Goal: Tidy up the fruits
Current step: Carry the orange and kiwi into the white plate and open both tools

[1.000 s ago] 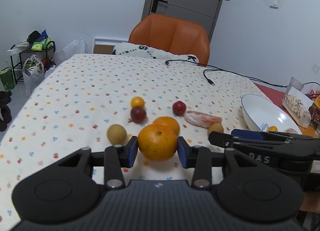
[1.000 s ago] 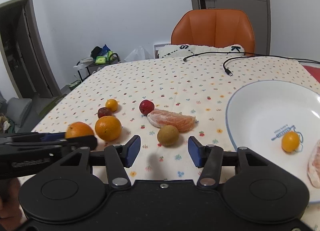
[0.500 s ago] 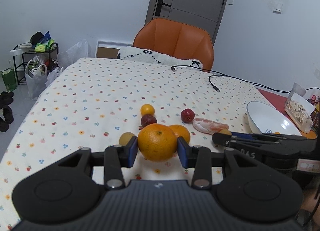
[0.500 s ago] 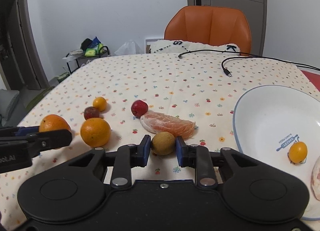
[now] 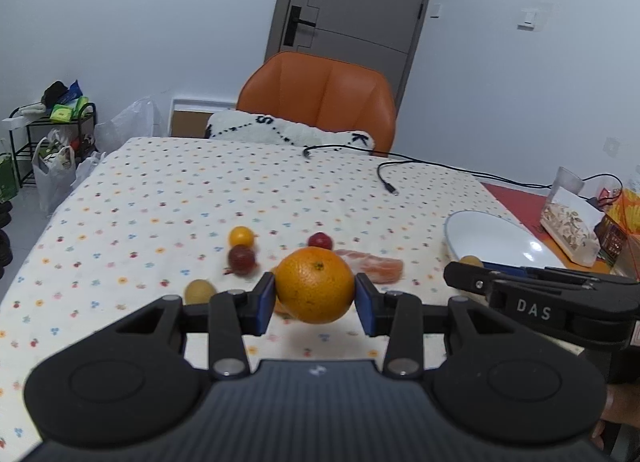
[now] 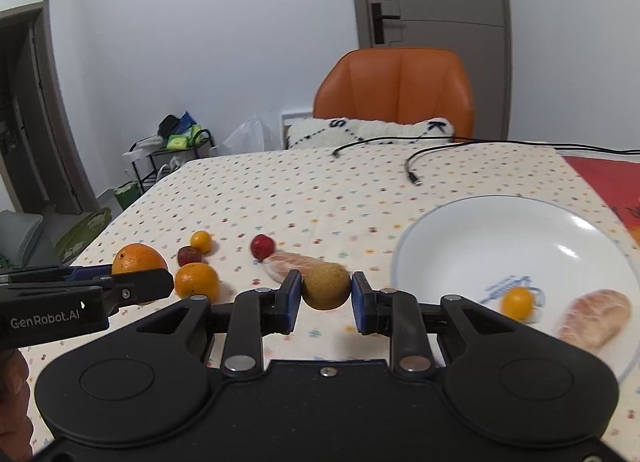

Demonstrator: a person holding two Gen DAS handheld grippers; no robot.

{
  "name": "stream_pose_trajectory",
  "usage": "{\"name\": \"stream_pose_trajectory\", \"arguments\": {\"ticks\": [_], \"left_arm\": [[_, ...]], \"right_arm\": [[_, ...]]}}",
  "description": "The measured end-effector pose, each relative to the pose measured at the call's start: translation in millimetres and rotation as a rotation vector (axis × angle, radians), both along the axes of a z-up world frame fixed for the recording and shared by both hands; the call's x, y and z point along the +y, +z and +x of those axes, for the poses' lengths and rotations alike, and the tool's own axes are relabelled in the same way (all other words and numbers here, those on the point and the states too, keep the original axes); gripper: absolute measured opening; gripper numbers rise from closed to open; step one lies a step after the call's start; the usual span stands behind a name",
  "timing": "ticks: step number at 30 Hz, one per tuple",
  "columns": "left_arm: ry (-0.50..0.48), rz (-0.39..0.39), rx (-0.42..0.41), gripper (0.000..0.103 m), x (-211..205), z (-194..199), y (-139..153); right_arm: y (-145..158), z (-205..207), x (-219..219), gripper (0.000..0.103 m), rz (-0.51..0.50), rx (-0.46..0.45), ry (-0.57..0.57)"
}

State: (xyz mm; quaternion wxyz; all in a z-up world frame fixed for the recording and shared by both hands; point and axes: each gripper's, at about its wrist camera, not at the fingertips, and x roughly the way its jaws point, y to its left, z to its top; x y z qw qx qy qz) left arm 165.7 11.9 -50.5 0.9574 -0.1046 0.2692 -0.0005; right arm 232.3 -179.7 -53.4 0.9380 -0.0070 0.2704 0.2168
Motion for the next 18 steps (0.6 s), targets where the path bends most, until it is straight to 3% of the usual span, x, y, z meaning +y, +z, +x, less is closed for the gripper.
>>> {"name": "stream_pose_trajectory", "arguments": {"ticks": [18], "left_arm": [[-0.110, 0.003, -0.017, 0.040, -57.4, 9.2, 6.9]], "right_arm": [[-2.6, -11.2, -69.2, 0.025, 0.014, 0.000, -0.150]]}}
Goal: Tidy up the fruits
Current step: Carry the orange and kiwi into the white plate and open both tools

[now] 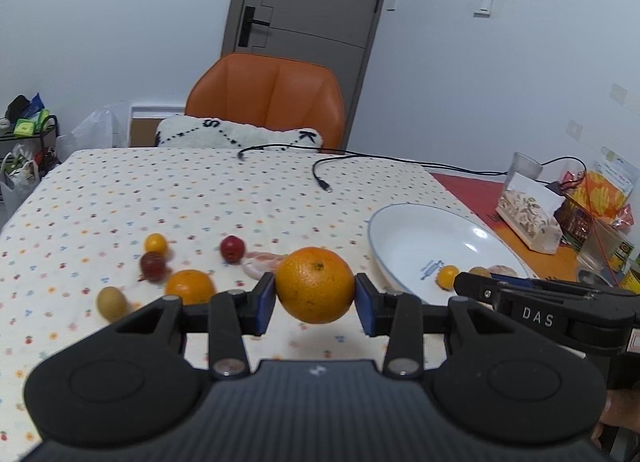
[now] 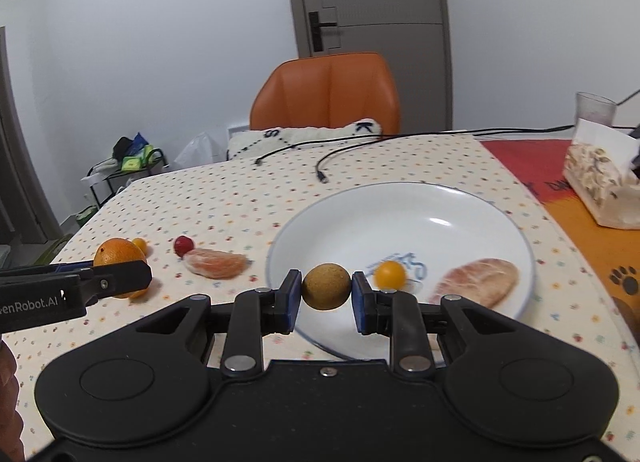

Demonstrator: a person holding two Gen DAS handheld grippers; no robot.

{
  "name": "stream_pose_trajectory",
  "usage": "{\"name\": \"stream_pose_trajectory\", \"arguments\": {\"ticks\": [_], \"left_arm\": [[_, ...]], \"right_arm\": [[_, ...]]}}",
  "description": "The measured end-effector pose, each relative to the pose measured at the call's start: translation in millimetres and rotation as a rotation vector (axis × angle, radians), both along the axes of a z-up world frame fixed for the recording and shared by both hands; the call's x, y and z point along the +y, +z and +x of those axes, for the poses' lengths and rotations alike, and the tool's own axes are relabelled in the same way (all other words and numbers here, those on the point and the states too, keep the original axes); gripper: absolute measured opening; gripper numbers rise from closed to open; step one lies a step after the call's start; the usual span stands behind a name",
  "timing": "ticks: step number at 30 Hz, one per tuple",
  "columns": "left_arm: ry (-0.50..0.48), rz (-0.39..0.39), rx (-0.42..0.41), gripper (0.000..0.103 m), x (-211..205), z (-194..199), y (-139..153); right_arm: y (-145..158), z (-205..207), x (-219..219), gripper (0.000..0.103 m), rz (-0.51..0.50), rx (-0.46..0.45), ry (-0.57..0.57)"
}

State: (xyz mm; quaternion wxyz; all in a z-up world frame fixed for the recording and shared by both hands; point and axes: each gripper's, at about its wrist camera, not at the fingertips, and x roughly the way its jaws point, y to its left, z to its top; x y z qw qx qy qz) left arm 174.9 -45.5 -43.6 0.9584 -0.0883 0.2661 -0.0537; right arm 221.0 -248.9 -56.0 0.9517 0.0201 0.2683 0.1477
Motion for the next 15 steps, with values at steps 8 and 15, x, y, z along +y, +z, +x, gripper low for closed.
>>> {"name": "stream_pose_trajectory", "arguments": {"ticks": [8, 15], "left_arm": [[-0.060, 0.023, -0.010, 0.040, -26.5, 12.5, 5.0], [-0.098, 0.031, -0.011, 0.040, -50.0, 25.2, 5.6]], "right_arm": [[-2.7, -5.0, -24.6, 0.030, 0.020, 0.002, -0.044], [-1.7, -12.3, -49.7, 0.030, 0.045, -0.001, -0.081]]}}
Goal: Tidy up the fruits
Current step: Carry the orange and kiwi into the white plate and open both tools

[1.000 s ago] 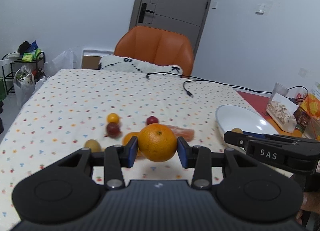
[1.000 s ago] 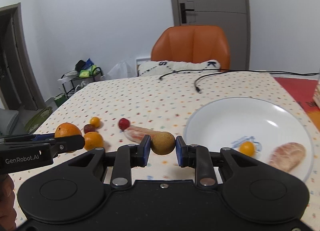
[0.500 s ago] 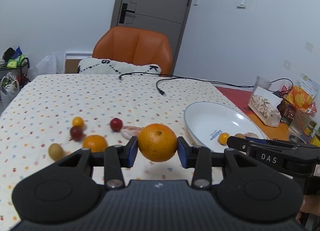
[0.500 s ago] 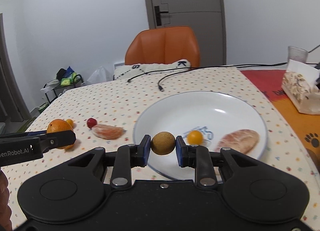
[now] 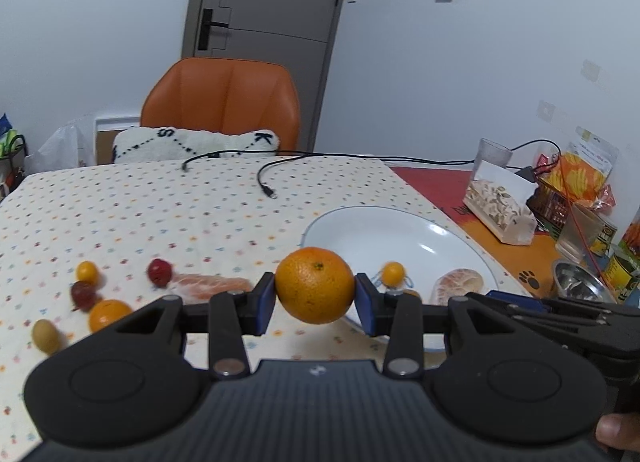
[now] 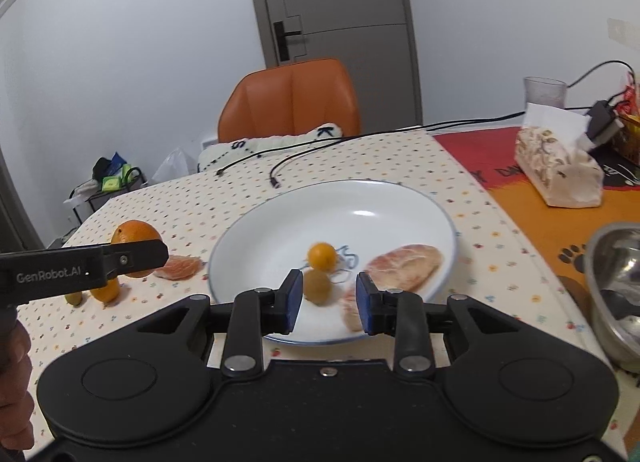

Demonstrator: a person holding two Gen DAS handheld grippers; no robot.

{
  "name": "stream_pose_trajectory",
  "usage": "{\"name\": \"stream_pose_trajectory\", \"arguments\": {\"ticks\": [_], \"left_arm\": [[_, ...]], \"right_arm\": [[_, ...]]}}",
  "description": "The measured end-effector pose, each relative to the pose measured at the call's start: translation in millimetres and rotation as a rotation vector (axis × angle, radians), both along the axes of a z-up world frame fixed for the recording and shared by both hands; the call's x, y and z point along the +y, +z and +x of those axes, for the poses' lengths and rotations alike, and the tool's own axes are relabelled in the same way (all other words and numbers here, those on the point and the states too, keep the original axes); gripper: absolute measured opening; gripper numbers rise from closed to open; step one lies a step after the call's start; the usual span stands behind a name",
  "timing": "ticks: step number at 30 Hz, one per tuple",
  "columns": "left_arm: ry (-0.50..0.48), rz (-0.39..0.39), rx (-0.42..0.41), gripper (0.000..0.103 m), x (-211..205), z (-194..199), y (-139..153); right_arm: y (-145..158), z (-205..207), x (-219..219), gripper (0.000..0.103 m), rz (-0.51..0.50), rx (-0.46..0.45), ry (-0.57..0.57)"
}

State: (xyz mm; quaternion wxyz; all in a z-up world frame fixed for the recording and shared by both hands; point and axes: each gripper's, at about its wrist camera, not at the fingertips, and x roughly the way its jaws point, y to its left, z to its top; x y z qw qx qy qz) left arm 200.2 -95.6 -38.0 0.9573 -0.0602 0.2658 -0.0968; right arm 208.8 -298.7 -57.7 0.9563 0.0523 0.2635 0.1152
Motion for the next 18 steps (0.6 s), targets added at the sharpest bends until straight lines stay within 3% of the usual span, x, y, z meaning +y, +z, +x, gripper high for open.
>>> {"name": "stream_pose_trajectory", "arguments": {"ticks": [16, 18], "left_arm": [[-0.058, 0.000, 0.021, 0.041, -32.5, 20.2, -7.4], [-0.052, -0.021, -0.005, 0.047, -30.7, 17.9, -5.7]], "right_arm": [[-2.4, -8.4, -15.6, 0.032, 0.040, 0.004, -0.001], [-2.6, -8.0, -16.1, 0.033, 0.045, 0.003, 0.001]]}}
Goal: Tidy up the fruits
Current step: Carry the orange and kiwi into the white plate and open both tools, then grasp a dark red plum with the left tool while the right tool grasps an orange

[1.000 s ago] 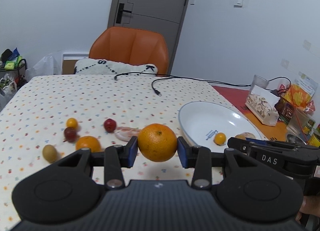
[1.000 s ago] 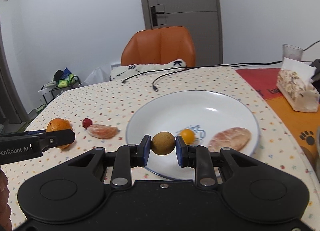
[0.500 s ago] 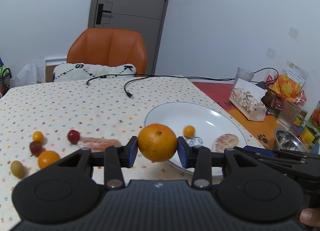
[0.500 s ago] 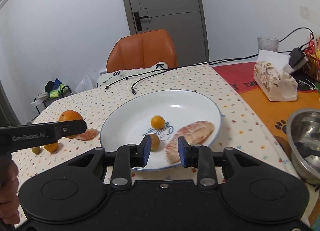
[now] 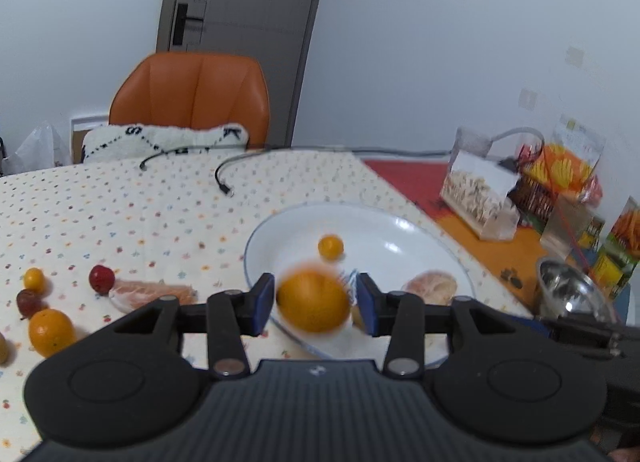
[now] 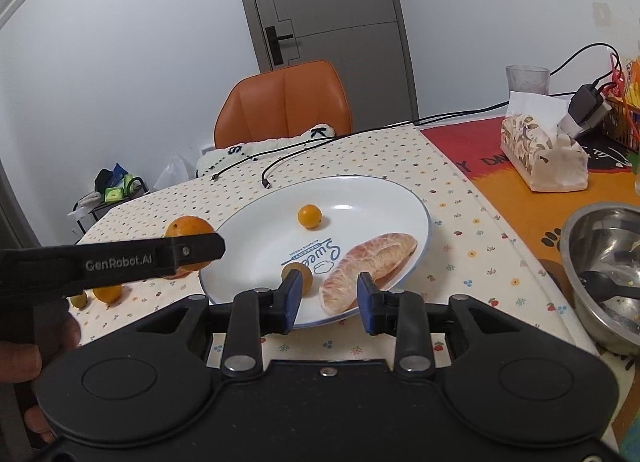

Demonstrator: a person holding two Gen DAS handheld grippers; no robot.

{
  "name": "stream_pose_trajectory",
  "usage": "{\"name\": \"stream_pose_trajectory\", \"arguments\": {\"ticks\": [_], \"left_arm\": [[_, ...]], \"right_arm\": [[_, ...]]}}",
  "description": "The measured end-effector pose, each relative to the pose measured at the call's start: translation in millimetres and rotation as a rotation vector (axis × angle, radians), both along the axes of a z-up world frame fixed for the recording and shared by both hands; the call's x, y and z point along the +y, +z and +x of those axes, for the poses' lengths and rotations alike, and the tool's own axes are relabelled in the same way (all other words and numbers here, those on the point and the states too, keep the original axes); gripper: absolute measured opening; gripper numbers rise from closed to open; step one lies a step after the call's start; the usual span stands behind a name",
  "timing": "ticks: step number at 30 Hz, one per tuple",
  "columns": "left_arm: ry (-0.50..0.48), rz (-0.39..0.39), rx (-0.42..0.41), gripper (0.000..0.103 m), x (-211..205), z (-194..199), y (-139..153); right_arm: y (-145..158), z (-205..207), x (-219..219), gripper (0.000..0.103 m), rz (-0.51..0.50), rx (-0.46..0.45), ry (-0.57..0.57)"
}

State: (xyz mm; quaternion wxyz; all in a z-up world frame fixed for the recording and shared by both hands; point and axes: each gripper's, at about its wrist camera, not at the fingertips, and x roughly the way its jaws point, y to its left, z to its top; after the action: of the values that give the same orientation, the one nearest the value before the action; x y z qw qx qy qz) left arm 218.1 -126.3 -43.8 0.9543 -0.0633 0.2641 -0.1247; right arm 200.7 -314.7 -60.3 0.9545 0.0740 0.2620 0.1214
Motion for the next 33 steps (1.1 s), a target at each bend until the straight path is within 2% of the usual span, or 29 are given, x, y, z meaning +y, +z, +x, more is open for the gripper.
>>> {"name": "stream_pose_trajectory", "arguments": {"ticks": [2, 6, 10, 24, 30, 33], "left_arm": [[0.014, 0.005, -0.004, 0.058, 1.9, -1.7, 1.1], [0.054, 0.016, 0.006, 0.066, 12.9, -7.5, 0.9], [0.080, 0.007, 0.011, 0.080, 28.5, -15.4, -0.6], [0.200, 0.030, 0.008, 0.083, 83.6, -46.9, 2.2], [0.249, 0.024, 0.019, 0.085, 104.2, -57.8, 0.6], [0.265, 0.029, 0.016, 0.086, 110.7, -61.9, 0.8]], "right_arm": [[0.0, -0.2, 1.3, 0.034, 0.003, -0.003, 0.004], [-1.4, -0.6, 6.5, 0.035, 0.005, -0.003, 0.021], [-3.6, -0.7, 11.6, 0.037, 0.012, 0.002, 0.031], [0.9, -3.9, 35.9, 0.052, 0.036, -0.019, 0.084], [2.5, -5.5, 49.6, 0.067, 0.043, -0.035, 0.129], [3.7, -4.9, 56.8, 0.078, 0.046, -0.045, 0.160]]}}
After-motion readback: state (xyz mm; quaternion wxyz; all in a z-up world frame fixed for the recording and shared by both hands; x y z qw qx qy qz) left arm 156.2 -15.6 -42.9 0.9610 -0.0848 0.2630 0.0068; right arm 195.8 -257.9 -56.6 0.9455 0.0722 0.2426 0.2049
